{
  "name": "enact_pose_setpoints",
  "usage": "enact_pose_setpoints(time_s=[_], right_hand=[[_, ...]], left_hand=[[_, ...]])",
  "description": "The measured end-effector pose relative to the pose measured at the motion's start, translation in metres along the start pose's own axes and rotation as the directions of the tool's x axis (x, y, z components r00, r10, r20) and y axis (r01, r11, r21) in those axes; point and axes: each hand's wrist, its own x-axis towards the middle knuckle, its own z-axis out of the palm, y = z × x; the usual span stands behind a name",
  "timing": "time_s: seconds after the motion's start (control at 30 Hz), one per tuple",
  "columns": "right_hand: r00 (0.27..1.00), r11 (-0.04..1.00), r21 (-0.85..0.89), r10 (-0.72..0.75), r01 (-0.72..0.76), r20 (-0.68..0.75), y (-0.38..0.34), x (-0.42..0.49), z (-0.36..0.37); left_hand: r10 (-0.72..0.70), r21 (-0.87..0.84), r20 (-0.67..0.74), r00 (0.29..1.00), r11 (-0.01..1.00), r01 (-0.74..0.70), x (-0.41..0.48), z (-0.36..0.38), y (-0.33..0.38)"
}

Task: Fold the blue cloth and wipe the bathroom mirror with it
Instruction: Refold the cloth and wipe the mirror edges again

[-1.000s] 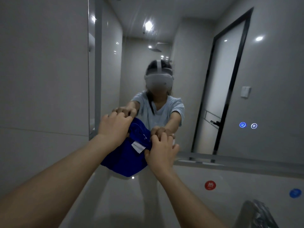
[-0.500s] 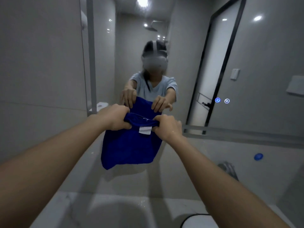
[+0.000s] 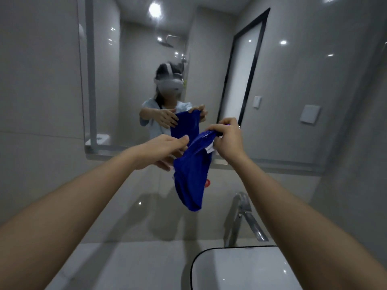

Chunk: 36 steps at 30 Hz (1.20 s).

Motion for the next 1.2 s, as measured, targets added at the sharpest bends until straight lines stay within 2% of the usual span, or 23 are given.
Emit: enact_pose_setpoints(time_s=[0.13,0.2,0.3,0.43,0.57,0.7,0.8,0.93,1.07,1.13,1.2], right_hand=[[0.999,0.971,0.236,0.016,-0.027,0.046,-0.003,-0.010,-0.019],[0.995,0.922,0.382,0.022,-0.059,0.100,-0.004,-0.017,-0.026],[0.978,0.823,0.560,-0.025,-0.097,0.206,-0.005,-0.030,-0.036],[0.942,0.788,0.601,-0.086,-0.135,0.324,-0.003,-0.039,-0.047],[0.882,0.780,0.598,-0.138,-0.184,0.451,-0.007,-0.049,-0.056],[0.829,0.824,0.536,-0.161,-0.186,0.536,-0.005,-0.056,-0.063],[0.806,0.817,0.518,-0.119,-0.253,0.580,0.000,-0.066,-0.061],[0.760,0.679,0.539,0.042,-0.498,0.649,0.012,-0.082,-0.055],[0.747,0.547,0.551,0.235,-0.631,0.622,0.022,-0.098,-0.047],[0.770,0.604,0.505,0.327,-0.616,0.548,0.030,-0.107,-0.040],[0.811,0.720,0.419,0.350,-0.553,0.469,0.038,-0.118,-0.033]], left_hand=[[0.040,-0.037,-0.128,0.991,0.998,-0.045,0.001,0.020,0.005],[0.049,-0.041,-0.130,0.990,0.998,-0.055,0.003,0.032,0.007],[0.036,-0.140,-0.082,0.996,0.989,-0.048,0.004,0.046,0.006],[0.060,-0.244,-0.036,0.998,0.967,-0.067,0.010,0.046,-0.006],[0.107,-0.344,0.198,0.974,0.938,-0.033,0.006,0.037,-0.011],[0.068,-0.296,0.314,0.947,0.955,0.029,0.001,0.035,-0.017],[-0.013,-0.249,0.350,0.937,0.963,0.106,-0.005,0.041,-0.017],[-0.031,-0.215,0.187,0.982,0.974,0.071,-0.015,0.058,-0.017],[0.026,-0.125,0.084,0.996,0.992,-0.015,-0.016,0.068,-0.024],[0.031,-0.105,-0.002,1.000,0.994,-0.031,-0.014,0.069,-0.027],[0.025,-0.124,-0.104,0.994,0.992,-0.038,-0.012,0.068,-0.028]])
